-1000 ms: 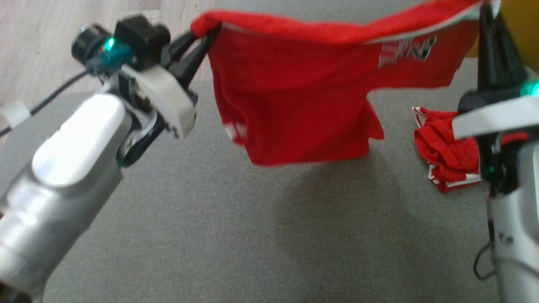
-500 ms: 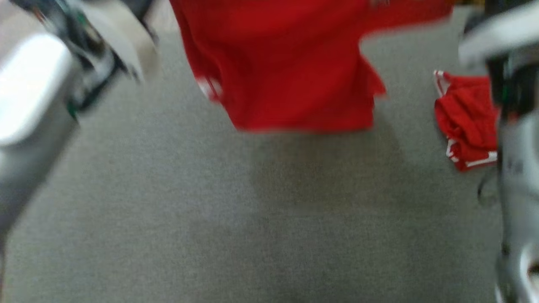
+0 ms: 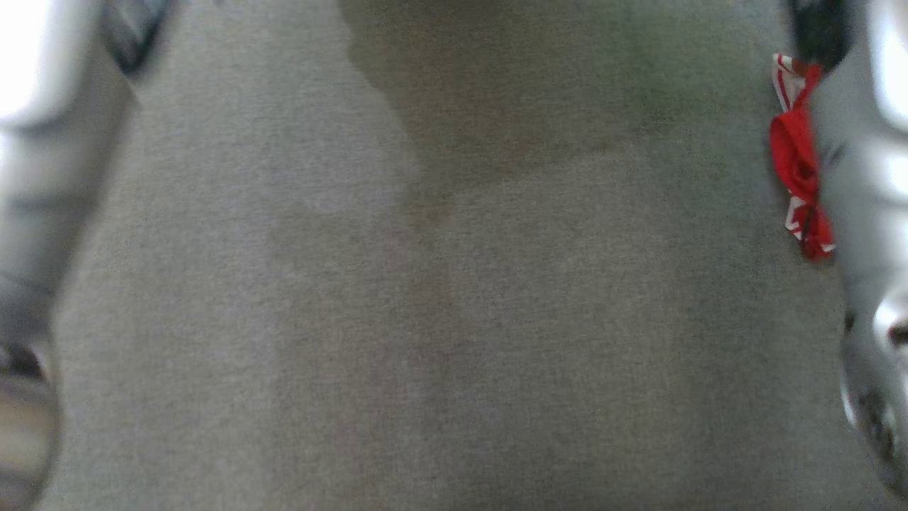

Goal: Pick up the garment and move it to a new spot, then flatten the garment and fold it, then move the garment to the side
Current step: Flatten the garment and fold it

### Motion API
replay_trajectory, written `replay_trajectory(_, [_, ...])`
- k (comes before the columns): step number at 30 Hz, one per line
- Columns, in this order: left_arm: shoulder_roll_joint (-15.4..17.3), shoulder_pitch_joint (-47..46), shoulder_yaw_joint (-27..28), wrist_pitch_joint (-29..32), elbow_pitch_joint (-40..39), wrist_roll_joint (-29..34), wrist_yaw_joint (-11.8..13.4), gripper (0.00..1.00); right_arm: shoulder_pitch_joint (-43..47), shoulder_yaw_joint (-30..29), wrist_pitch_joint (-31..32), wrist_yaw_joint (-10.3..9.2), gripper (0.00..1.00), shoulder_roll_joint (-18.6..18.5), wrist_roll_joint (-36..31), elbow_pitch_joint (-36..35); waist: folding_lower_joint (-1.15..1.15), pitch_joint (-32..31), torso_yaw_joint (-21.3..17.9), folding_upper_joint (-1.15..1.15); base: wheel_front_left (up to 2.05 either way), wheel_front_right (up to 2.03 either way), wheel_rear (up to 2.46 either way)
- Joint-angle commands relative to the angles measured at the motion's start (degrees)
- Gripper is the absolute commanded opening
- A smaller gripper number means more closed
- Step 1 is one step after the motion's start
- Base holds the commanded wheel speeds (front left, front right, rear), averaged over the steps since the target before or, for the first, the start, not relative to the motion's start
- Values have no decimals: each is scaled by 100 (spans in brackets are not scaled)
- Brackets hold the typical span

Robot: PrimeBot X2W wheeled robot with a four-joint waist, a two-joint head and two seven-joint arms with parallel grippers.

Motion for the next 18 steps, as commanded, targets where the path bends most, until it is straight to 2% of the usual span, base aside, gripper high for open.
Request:
replay_trajectory(1, [167,130,-67,-81,-53,19,-27,0,207,276,17,-4,0,-36,7,68,-1,-46,69,0,0,0,0])
replay_trajectory(4, [167,763,-666,-120,-162,-75,-49,0,670,816,149,-4,0,-269,169,484,-1,-146,148,0,0,0,0])
replay_trajectory(9, [523,1633,-1569,-186,-729,-487,-53,0,1315,1652,511,-4,0,-752,853,672,-1,-419,240,0,0,0,0])
replay_trajectory(13, [769,2043,-1912,-255,-1052,-653,-54,0,1757,2319,962,-4,0,-1271,1585,379,-1,-718,271,0,0,0,0])
replay_trajectory(14, [769,2043,-1912,-255,-1052,-653,-54,0,1757,2319,962,-4,0,-1271,1585,379,-1,-718,271,0,0,0,0])
replay_trajectory(18, [900,2351,-2101,-259,-1260,-640,-43,0,2142,2881,1446,-4,0,-1832,2376,-195,-1,-1038,236,0,0,0,0])
